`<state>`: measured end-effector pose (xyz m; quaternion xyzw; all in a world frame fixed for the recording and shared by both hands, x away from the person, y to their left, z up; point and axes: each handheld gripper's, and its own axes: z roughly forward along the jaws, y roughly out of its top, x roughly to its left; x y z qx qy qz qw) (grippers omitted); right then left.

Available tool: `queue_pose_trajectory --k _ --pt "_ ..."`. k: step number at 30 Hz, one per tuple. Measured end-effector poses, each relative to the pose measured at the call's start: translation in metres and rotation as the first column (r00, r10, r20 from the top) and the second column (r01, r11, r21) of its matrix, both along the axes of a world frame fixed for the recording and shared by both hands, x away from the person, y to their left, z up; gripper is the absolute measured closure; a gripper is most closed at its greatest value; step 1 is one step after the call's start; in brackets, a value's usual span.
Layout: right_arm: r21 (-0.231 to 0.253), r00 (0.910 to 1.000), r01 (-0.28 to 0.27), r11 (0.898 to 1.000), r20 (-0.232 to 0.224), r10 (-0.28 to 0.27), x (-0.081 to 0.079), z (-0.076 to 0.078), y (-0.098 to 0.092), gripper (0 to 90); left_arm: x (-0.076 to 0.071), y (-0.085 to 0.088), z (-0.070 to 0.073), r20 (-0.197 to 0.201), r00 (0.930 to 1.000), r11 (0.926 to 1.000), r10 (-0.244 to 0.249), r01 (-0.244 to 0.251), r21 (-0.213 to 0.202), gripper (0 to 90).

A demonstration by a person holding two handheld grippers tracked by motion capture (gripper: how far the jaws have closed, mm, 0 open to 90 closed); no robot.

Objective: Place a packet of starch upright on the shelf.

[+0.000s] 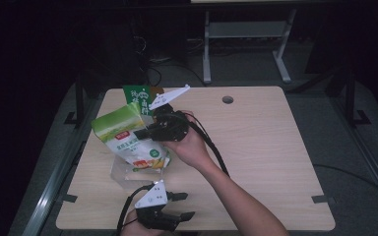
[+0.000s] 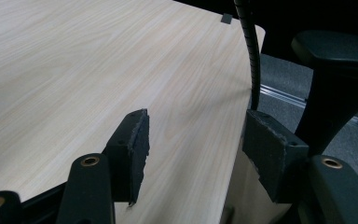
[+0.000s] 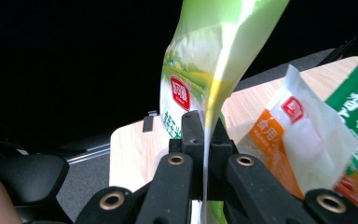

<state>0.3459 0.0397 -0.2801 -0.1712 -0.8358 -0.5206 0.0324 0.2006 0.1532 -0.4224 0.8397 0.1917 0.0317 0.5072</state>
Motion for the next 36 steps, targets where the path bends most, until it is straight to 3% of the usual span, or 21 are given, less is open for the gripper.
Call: queue_pose_trajectory --k 14,19,29,36 --pt "-0.006 0.9985 -0.035 0.999 -0.044 0.034 0.008 -0.027 0.035 90.0 0.002 0.006 -0.004 -0.006 0.9999 0.9998 0.015 -0.015 0.010 40.3" --pt "-0.004 0.9971 -0.048 0.999 -0.059 0.047 0.009 -0.036 0.044 90.0 0.001 0.007 -0.004 -0.012 0.9996 0.9997 0.024 -0.024 -0.007 40.1" --pt "-0.019 0.9959 -0.055 0.998 -0.073 0.053 0.009 -0.056 0.054 90.0 0.001 0.009 -0.004 -0.006 0.9999 0.9999 0.014 -0.014 0.002 40.2" --pt "-0.036 0.9949 -0.048 0.998 -0.090 0.044 0.011 -0.070 0.051 89.9 0.001 0.008 -0.005 -0.018 0.9997 0.9999 0.017 -0.017 -0.002 40.2"
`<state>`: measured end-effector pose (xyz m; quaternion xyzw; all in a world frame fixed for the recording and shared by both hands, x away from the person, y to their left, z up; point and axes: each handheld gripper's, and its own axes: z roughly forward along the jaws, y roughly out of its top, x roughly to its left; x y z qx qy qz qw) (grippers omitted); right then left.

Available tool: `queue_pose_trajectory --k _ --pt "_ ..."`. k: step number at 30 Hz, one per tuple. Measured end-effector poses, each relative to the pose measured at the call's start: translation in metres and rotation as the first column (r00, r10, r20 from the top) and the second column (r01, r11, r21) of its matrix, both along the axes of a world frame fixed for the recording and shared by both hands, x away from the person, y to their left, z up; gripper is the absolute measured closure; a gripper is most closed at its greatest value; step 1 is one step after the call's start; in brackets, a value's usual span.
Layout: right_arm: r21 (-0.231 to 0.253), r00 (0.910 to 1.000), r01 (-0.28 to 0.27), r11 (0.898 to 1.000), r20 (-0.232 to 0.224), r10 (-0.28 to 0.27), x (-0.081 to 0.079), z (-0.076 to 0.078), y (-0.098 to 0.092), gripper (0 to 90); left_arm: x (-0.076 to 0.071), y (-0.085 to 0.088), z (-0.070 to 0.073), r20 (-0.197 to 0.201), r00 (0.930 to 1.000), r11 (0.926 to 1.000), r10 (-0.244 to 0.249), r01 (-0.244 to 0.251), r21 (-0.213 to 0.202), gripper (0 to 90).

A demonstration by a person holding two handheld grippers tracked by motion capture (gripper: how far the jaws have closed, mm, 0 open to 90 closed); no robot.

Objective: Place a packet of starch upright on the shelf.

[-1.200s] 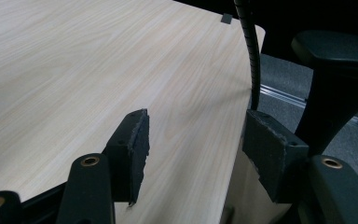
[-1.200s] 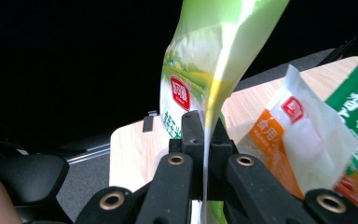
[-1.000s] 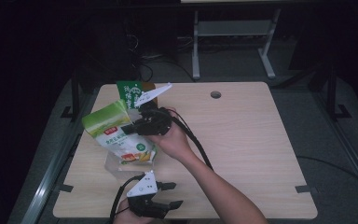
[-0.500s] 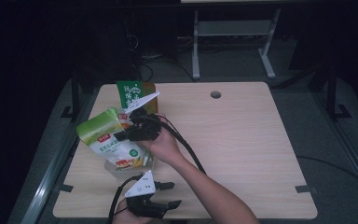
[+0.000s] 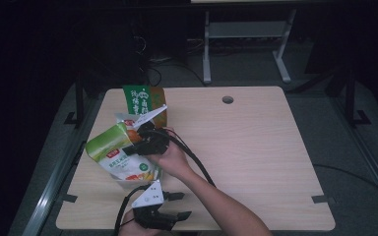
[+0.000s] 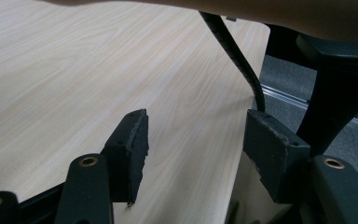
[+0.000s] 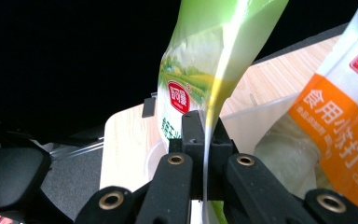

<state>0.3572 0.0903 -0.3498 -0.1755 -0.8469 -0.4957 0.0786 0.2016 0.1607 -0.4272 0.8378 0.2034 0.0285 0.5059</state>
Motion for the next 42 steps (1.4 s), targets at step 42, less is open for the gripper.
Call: queue_pose_trajectory --k 42 --pt "-0.121 0.9991 -0.019 0.992 0.034 0.023 -0.002 -0.006 -0.023 89.0 0.003 -0.001 -0.002 -0.001 0.9999 0.9998 0.015 -0.015 0.012 39.4"
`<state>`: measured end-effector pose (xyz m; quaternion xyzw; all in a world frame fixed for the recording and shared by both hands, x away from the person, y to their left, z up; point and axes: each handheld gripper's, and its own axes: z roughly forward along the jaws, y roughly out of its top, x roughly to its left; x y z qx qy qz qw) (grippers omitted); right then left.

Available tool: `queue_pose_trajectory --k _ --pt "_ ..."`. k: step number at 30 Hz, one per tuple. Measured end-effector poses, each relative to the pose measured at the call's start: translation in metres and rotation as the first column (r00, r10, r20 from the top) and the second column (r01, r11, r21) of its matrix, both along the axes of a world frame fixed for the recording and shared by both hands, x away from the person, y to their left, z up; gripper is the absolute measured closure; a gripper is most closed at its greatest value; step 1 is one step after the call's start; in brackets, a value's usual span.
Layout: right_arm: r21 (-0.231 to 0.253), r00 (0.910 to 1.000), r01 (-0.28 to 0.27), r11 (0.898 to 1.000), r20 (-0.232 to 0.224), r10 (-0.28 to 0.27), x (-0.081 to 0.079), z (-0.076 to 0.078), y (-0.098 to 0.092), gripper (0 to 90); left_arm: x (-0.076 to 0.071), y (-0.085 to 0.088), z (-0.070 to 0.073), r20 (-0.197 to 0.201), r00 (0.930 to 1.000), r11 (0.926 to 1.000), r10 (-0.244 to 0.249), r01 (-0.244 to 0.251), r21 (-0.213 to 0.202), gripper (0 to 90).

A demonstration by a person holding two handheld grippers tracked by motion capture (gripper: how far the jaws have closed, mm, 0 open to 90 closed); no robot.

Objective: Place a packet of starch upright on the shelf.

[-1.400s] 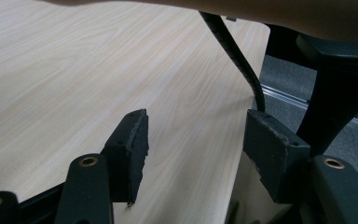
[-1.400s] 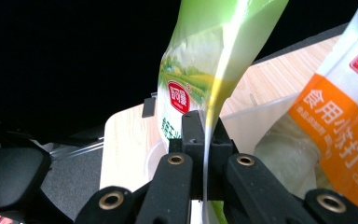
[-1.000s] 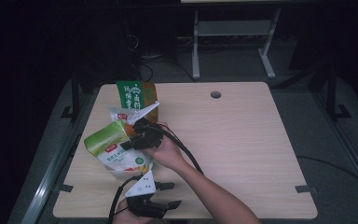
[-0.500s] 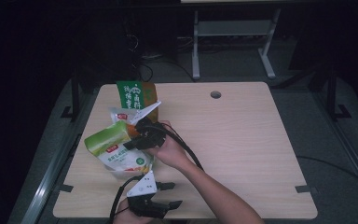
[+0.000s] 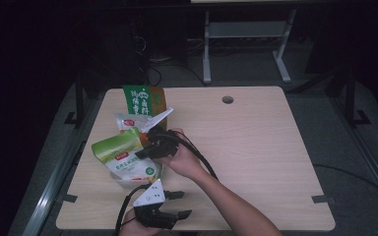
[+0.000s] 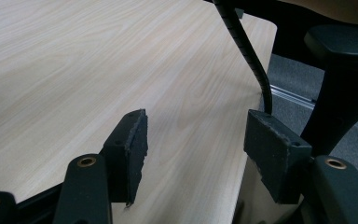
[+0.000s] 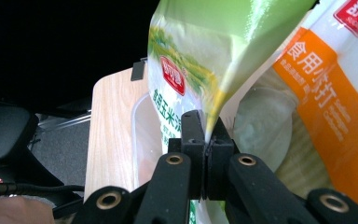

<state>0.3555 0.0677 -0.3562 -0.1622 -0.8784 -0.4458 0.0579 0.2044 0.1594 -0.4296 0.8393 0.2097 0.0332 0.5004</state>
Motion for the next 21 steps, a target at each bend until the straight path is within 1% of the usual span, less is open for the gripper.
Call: queue_pose_trajectory --k 7,10,11,12,14,16,18,19,20,21 --pt "-0.010 0.9999 0.009 1.000 -0.012 -0.009 0.001 -0.008 -0.008 89.0 0.001 0.000 0.000 -0.001 1.0000 1.0000 0.003 -0.003 0.001 39.0" --pt "-0.009 0.9995 0.015 1.000 -0.028 -0.015 0.001 -0.011 -0.012 89.0 0.002 0.000 -0.001 -0.001 1.0000 1.0000 0.004 -0.004 0.001 38.9" --pt "-0.008 0.9998 0.010 1.000 -0.019 -0.010 0.002 -0.012 -0.013 89.0 0.002 0.000 -0.001 -0.001 1.0000 1.0000 0.004 -0.004 0.001 38.9" --pt "-0.008 0.9998 0.010 1.000 -0.019 -0.010 0.002 -0.012 -0.013 89.0 0.002 -0.001 -0.001 0.000 1.0000 1.0000 0.003 -0.003 0.003 38.9" --pt "-0.012 0.9995 0.012 1.000 -0.029 -0.012 0.003 -0.014 -0.015 88.8 0.002 0.000 -0.001 0.002 1.0000 1.0000 0.004 -0.004 0.006 38.9" --pt "-0.009 0.9991 0.015 1.000 -0.040 -0.016 0.003 -0.014 -0.016 87.3 0.002 0.000 -0.001 0.002 1.0000 1.0000 0.004 -0.004 0.007 38.8" --pt "-0.008 0.9991 0.015 1.000 -0.040 -0.015 0.003 -0.014 -0.016 85.6 0.003 -0.001 -0.001 -0.001 1.0000 1.0000 0.005 -0.005 0.007 38.6" --pt "-0.006 0.9994 0.015 1.000 -0.033 -0.015 0.003 -0.013 -0.017 82.6 0.003 -0.001 -0.002 -0.005 1.0000 1.0000 0.005 -0.005 0.007 38.2" --pt "0.003 0.9992 0.017 1.000 -0.036 -0.017 0.003 -0.012 -0.018 80.7 0.003 -0.001 -0.002 -0.005 1.0000 1.0000 0.005 -0.005 0.007 38.1" --pt "0.003 0.9992 0.017 1.000 -0.036 -0.017 0.003 -0.012 -0.018 80.7 0.003 -0.001 -0.002 -0.005 1.0000 1.0000 0.005 -0.005 0.007 38.1"
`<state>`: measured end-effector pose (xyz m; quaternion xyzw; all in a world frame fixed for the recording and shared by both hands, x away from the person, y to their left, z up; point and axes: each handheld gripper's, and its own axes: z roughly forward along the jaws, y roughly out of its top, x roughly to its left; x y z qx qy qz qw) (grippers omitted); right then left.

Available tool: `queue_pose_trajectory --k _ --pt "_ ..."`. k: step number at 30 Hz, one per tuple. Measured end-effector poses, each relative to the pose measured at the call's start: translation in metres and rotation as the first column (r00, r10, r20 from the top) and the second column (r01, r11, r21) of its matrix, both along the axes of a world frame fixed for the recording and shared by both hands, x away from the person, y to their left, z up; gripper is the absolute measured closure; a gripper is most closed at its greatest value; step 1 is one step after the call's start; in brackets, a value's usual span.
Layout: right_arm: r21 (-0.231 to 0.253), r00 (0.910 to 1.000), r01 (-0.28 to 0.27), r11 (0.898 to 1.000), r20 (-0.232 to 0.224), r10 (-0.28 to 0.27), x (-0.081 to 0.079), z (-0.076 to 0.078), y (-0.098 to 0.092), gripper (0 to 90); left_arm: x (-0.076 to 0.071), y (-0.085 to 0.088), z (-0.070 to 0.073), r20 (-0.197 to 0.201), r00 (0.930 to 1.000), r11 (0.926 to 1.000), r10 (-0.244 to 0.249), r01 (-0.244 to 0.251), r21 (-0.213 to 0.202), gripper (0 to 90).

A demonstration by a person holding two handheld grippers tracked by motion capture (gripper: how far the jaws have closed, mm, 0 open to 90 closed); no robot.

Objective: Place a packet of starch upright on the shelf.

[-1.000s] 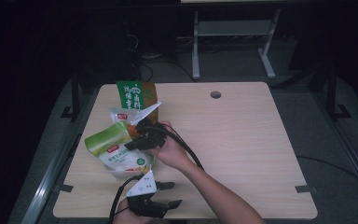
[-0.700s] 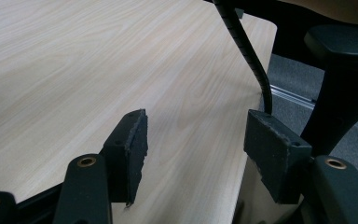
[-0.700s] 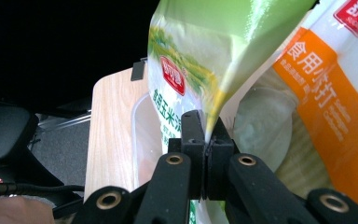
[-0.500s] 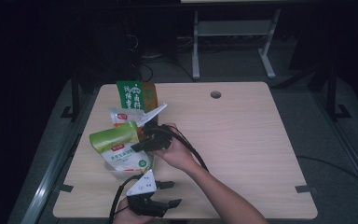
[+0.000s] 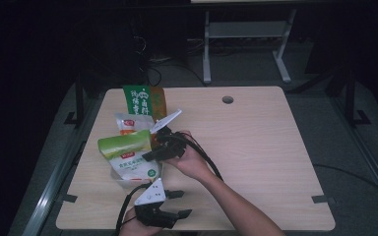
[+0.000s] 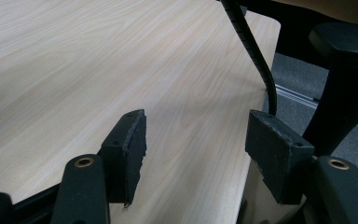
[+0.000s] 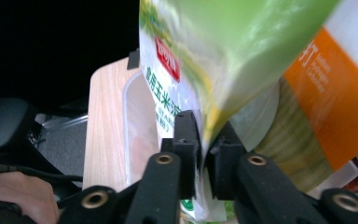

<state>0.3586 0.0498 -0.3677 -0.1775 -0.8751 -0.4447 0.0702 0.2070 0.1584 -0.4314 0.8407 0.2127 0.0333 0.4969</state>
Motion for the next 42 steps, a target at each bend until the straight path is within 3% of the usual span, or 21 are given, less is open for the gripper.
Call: queue_pose_trajectory --k 2,8,18,24,28,42 --pt "0.021 0.9999 0.011 1.000 -0.005 -0.011 0.000 0.004 -0.002 80.9 0.000 0.000 0.000 -0.001 1.0000 1.0000 0.003 -0.003 -0.001 38.0" --pt "0.005 1.0000 -0.003 1.000 0.002 0.003 0.000 0.004 -0.003 88.0 0.002 0.000 0.001 0.013 0.9999 1.0000 0.006 -0.006 0.006 36.8" --pt "0.028 1.0000 -0.005 1.000 0.000 0.005 0.000 0.006 -0.014 71.9 0.006 0.000 0.002 0.013 0.9995 0.9995 0.030 -0.030 0.010 33.6" --pt "0.034 0.9999 0.008 0.999 -0.008 -0.007 0.000 0.009 -0.028 64.5 0.008 0.000 0.002 0.010 0.9989 0.9989 0.045 -0.046 0.014 31.3" --pt "0.035 0.9992 0.039 0.999 -0.009 -0.039 0.004 0.008 -0.048 59.9 0.012 0.001 0.003 0.016 0.9983 0.9982 0.055 -0.056 0.022 29.8" --pt "0.008 0.9915 0.129 0.992 -0.015 -0.129 0.009 0.005 -0.096 54.1 0.018 -0.004 0.007 0.022 0.9977 0.9974 0.064 -0.064 0.034 28.6"
